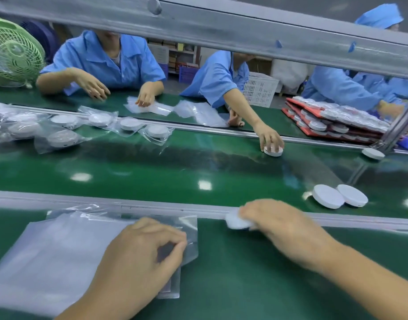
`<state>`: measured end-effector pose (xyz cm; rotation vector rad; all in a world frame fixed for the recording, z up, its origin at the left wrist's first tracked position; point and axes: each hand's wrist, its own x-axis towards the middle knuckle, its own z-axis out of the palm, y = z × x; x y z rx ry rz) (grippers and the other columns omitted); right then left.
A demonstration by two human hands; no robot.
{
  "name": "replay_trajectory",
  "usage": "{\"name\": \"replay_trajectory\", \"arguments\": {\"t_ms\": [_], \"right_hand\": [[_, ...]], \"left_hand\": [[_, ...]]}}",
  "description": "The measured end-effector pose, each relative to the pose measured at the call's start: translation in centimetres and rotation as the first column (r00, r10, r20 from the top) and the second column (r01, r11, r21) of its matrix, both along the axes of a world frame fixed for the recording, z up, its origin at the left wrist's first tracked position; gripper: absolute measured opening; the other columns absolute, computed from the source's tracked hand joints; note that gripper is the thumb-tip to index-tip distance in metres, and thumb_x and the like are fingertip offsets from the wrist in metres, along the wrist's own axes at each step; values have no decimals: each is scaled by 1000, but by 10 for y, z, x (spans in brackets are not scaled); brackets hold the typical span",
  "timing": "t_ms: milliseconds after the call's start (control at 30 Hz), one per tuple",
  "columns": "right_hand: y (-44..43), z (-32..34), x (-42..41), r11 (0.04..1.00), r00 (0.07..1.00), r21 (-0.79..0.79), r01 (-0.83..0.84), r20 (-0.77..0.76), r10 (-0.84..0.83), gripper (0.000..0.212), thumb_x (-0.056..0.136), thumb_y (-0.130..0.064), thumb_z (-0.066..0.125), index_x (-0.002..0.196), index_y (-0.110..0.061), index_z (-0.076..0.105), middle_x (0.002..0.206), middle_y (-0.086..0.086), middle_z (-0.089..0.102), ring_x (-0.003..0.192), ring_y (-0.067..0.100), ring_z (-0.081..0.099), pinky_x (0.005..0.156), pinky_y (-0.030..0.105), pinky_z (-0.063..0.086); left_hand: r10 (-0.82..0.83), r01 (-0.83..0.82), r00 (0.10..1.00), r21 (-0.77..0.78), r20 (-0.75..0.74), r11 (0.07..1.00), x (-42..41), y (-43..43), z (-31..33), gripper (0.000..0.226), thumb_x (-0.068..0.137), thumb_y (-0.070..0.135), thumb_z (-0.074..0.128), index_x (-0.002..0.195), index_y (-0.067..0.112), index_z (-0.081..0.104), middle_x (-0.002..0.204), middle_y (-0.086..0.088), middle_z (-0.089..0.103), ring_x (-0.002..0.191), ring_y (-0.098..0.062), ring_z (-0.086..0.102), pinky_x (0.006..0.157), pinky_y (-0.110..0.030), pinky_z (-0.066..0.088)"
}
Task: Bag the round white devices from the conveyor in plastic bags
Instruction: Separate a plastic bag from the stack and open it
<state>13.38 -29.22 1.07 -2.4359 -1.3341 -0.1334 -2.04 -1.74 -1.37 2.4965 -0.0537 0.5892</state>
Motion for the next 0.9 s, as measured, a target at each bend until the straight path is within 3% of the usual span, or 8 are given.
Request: {"name": "replay_trajectory", "arguments": {"t_ms": [167, 333, 400, 500, 567, 667, 800, 900], "right_hand": [[32, -6, -55, 975, 980, 220, -14, -190, 57, 36, 86, -79, 57, 112, -55, 63, 122, -40, 60, 117, -13, 54, 95, 19, 43], [61, -13, -77, 770, 997, 634, -70, 22, 73, 20, 94, -35, 73, 101, -18, 81, 105, -12, 75, 97, 5, 72, 88, 19, 55], [69, -13, -79, 663, 986, 743, 87, -161, 51, 25, 88, -52, 74, 97, -30, 81, 105, -18, 76, 108, 5, 70, 92, 20, 53], [75, -4, -77, 711, 896, 667, 221, -427, 122, 39, 73, -68, 79, 106, -47, 78, 134, -22, 65, 138, 4, 50, 108, 33, 44], [78, 7, -70, 737, 739, 634, 235, -609, 288, 48, 64, -64, 87, 108, -45, 79, 127, -16, 71, 120, 0, 63, 98, 33, 53], [84, 22, -60, 766, 775, 606, 215, -584, 244, 32, 66, -59, 86, 93, -41, 83, 91, -8, 80, 77, 2, 70, 71, 19, 53], [88, 32, -44, 819, 845, 545, 179, -512, 155, 5, 75, -44, 79, 77, -41, 81, 74, -12, 76, 61, -3, 62, 60, 10, 47], [97, 43, -9, 795, 909, 538, 279, -415, -38, 7, 79, -38, 80, 78, -44, 79, 77, -19, 76, 69, -3, 68, 65, 7, 49]], "left_hand": [[-87, 87, 996, -220, 12, 972, 0, -5, 0, 6, 85, 48, 72, 86, 46, 77, 95, 37, 69, 104, 7, 62, 89, -12, 46], [-343, 214, 936, -641, -81, 737, -6, -11, 8, 66, 54, 52, 95, 115, 45, 70, 108, 13, 75, 102, -9, 72, 83, -26, 59], [-193, 149, 981, -569, -17, 809, -6, -17, 6, 70, 52, 53, 93, 116, 51, 65, 106, 20, 74, 94, -5, 72, 74, -22, 60], [10, 67, 993, -615, 121, 786, -4, -27, 7, 66, 53, 65, 86, 113, 47, 66, 101, 21, 74, 84, -3, 73, 64, -20, 59], [62, 78, 981, -664, 184, 744, 0, -29, 7, 63, 58, 67, 84, 113, 40, 67, 104, 17, 74, 85, -4, 73, 64, -18, 58], [66, 115, 970, -680, 235, 724, 6, -30, 9, 38, 71, 55, 79, 102, 37, 69, 105, 14, 74, 90, -8, 73, 67, -15, 56], [10, 136, 974, -619, 226, 773, 8, -24, 7, 37, 85, 55, 65, 117, 37, 64, 119, 13, 69, 109, -10, 67, 82, -26, 56], [24, 34, 967, -220, 254, 975, 10, -4, 10, 36, 87, 60, 58, 118, 43, 54, 122, 25, 55, 114, -2, 57, 90, -21, 46]]}}
